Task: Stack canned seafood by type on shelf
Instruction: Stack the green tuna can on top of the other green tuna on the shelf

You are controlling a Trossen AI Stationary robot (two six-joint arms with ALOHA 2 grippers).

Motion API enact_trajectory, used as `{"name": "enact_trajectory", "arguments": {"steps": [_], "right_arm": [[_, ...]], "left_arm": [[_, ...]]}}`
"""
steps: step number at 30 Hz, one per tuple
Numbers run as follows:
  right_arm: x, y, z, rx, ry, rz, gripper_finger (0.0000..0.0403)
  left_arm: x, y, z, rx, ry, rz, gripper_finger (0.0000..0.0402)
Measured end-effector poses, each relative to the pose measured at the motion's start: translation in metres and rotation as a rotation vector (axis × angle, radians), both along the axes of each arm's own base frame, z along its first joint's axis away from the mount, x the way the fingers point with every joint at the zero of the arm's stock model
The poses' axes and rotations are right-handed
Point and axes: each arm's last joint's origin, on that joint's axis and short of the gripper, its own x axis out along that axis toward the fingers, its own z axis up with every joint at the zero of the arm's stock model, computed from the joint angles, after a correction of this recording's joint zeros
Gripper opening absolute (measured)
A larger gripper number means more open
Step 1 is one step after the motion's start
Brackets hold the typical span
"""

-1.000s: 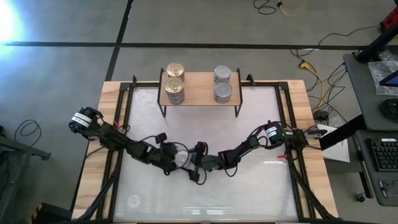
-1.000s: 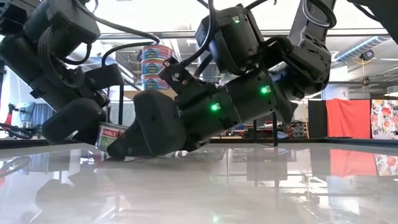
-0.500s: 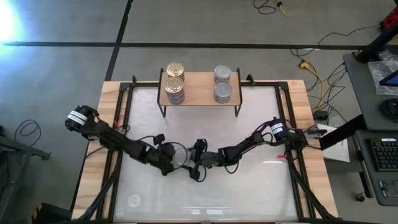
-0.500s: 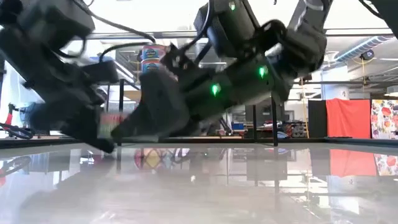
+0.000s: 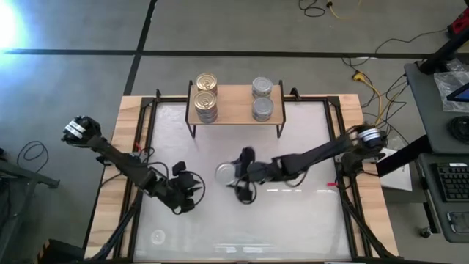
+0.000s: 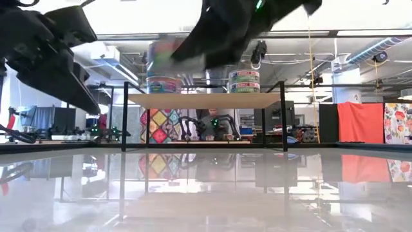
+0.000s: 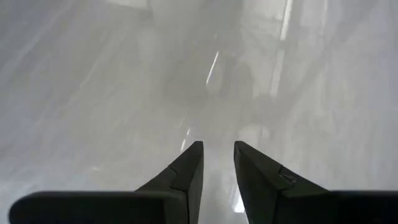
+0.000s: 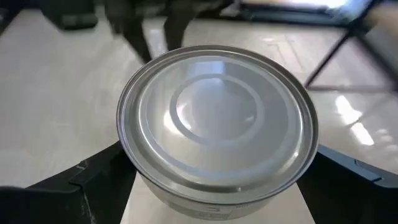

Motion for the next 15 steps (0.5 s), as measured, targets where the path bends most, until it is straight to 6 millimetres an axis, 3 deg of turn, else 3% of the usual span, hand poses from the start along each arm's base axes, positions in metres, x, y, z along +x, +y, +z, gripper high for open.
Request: {"name": "enact_trajectory", "arguments": {"steps": [8, 15], "right_arm": [[-0.052, -0.045, 0.085, -0.077, -0.033, -0.084, 0.0365], [-0.094, -0.104, 0.122, -0.141, -0.029, -0.246, 0.0365]], "left_arm": [[0.004, -0.008, -0.003, 0.011, -0.069, 0.030, 0.0075], [0.010, -0.012, -0.016, 0.031, -0.052, 0.033, 0.0075]]}}
